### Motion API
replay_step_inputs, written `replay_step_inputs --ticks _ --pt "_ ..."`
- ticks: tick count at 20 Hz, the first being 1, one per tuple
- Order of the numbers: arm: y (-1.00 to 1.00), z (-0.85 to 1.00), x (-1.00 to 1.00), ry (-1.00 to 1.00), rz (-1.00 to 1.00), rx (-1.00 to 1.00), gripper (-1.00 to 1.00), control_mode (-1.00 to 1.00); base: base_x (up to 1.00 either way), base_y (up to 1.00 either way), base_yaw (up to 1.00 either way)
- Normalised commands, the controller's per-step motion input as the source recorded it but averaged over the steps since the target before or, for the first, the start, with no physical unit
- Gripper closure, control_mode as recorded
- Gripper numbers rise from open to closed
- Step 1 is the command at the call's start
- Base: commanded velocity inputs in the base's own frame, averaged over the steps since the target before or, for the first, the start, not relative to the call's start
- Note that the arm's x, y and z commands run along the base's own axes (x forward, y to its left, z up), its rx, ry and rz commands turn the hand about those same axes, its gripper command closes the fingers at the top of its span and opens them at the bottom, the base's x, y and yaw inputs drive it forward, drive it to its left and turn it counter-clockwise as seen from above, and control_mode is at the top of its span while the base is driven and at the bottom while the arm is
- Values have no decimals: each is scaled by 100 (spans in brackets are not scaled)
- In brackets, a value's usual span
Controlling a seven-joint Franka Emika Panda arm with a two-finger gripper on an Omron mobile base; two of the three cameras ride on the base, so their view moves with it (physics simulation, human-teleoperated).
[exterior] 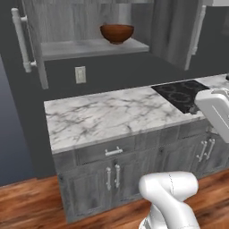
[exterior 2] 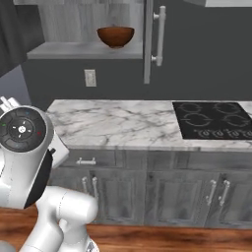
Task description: Move the bowls from the cabinet to the plates on the dining table.
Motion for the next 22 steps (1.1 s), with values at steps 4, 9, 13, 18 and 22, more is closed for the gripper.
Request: replay_step_inputs --ticks 4,9,13,18,22 --pt "0 0 0 0 0 0 -100 100 0 62 0" --pt "0 0 0 0 0 0 -100 100 29 39 -5" --pt "0 0 0 0 0 0 -100 100 61 22 -5" --pt "0 0 0 0 0 0 -100 100 62 15 -1" --pt "0 0 0 0 0 0 -100 100 62 14 -2"
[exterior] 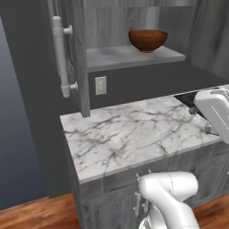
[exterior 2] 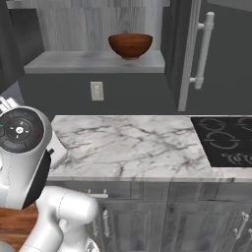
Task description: Move the bowls from the cabinet to the plates on the dining table.
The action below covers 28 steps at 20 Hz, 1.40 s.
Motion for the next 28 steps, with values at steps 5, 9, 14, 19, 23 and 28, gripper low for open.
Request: replay_step_inputs --ticks 5,9,14,19,23,28 --pt "0 0 0 0 0 0 -100 100 62 8 0" --pt "0 0 0 0 0 0 -100 100 62 7 -1" --pt "0 0 0 0 0 0 -100 100 62 7 -1" --pt "0 0 0 0 0 0 -100 100 45 6 -9" --pt "0 0 0 0 0 0 -100 100 2 3 -25" --pt "0 0 0 0 0 0 -100 100 0 0 -25"
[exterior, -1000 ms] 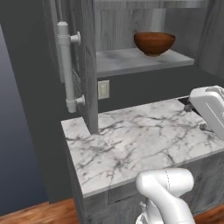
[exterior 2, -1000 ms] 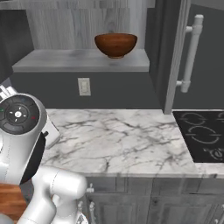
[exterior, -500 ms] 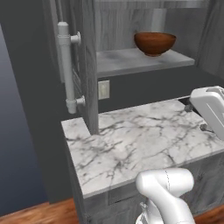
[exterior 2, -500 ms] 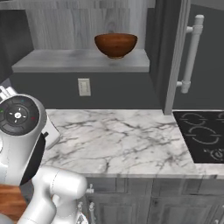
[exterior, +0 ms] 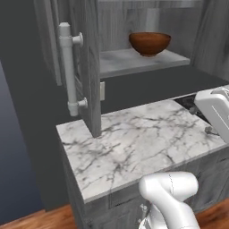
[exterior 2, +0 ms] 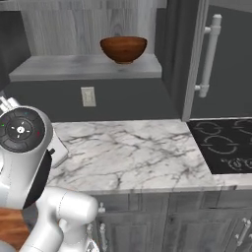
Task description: Move the bowls from the cabinet to the plates on the dining table.
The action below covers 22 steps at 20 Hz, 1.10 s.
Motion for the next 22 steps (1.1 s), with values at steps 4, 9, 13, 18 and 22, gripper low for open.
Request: replay_step_inputs --ticks 4,9,13,18,22 --pt "0 0 0 0 0 0 -100 100 18 -5 -4" --pt "0 0 0 0 0 0 -100 100 4 -20 17" --pt "0 0 0 0 0 0 -100 100 0 -24 17" --pt "0 0 0 0 0 0 -100 100 5 -20 18" --pt "0 0 0 0 0 0 -100 100 16 -13 19"
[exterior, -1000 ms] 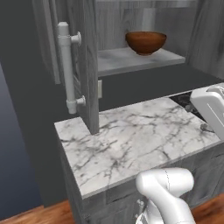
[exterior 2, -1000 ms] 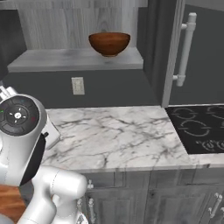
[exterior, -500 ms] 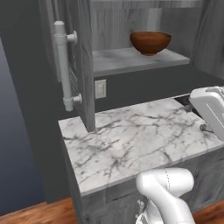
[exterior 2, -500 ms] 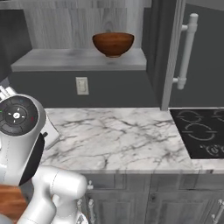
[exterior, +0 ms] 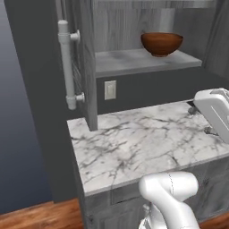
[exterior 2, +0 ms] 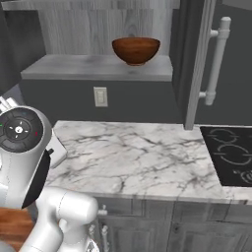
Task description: Move the bowls from the cabinet to the plates on the dining table.
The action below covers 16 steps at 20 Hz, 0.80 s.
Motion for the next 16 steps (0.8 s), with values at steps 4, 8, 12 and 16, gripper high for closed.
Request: replay_step_inputs --ticks 4,8,12,16 --pt "0 0 0 0 0 0 -100 100 19 -13 18" --pt "0 0 0 0 0 0 -100 100 28 -14 15" --pt "0 0 0 0 0 0 -100 100 34 -6 1" --pt "0 0 0 0 0 0 -100 100 45 -3 -3"
